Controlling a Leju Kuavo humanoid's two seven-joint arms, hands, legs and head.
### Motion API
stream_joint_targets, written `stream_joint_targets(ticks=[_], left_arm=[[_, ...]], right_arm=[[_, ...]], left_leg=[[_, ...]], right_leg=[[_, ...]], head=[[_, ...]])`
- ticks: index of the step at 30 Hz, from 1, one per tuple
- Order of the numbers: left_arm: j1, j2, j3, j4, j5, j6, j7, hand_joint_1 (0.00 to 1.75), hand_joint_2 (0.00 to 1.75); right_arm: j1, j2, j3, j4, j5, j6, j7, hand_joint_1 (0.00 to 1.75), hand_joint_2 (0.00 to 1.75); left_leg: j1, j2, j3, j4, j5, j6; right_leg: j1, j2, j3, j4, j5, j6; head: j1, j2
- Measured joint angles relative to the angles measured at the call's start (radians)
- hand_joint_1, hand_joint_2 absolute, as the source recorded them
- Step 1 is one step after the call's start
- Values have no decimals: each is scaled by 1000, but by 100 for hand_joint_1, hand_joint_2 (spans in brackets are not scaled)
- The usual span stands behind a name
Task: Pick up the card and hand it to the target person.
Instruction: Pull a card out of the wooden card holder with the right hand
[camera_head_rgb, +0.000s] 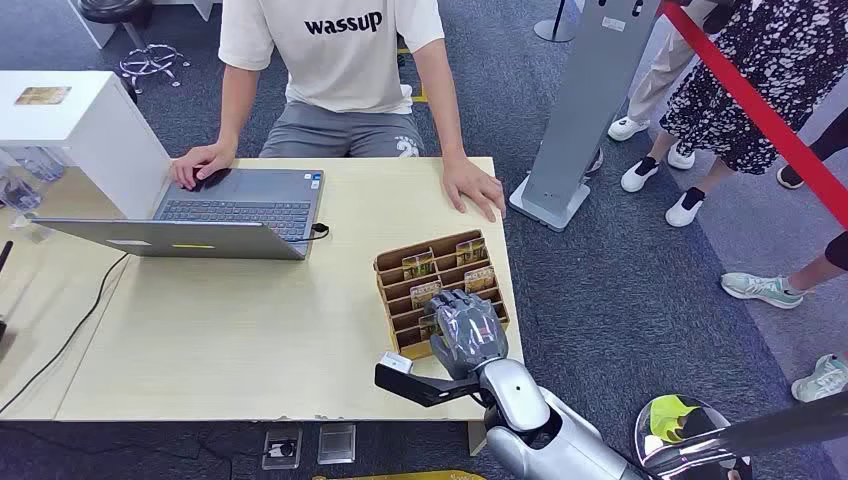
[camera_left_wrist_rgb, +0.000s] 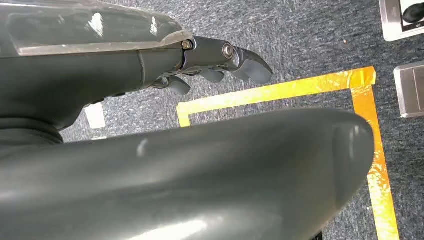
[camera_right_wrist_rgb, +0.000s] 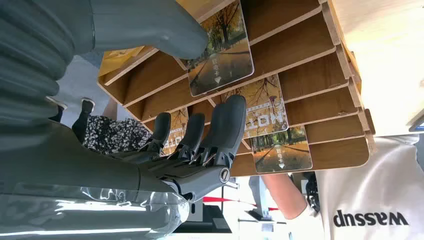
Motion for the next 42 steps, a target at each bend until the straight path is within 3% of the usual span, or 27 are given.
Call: stream_joint_targets(ticks=[16,26,31,42], left_arm=[[-1,2,-13,0,3,0,0,0,0],[-3,4,-26,0,9,-3,2,0,0],[-3,4,-31,0,15,-1,2,0,0],[-4,5,-33,0,28,2,2,0,0]], right_arm=[[-9,1,-1,55,-33,-13,-14,77,175],[-25,16,-2,105,-45,-31,-28,104,175],[-32,20,-2,112,-44,-35,-27,140,175],[-33,24,-2,112,-33,-42,-23,143,175]], left_leg=[[0,0,0,0,0,0],[0,0,1,0,0,0],[0,0,1,0,0,0],[0,0,1,0,0,0]], right_leg=[[0,0,0,0,0,0],[0,0,0,0,0,0],[0,0,1,0,0,0],[0,0,1,0,0,0]], head=[[0,0],[0,0],[0,0],[0,0]])
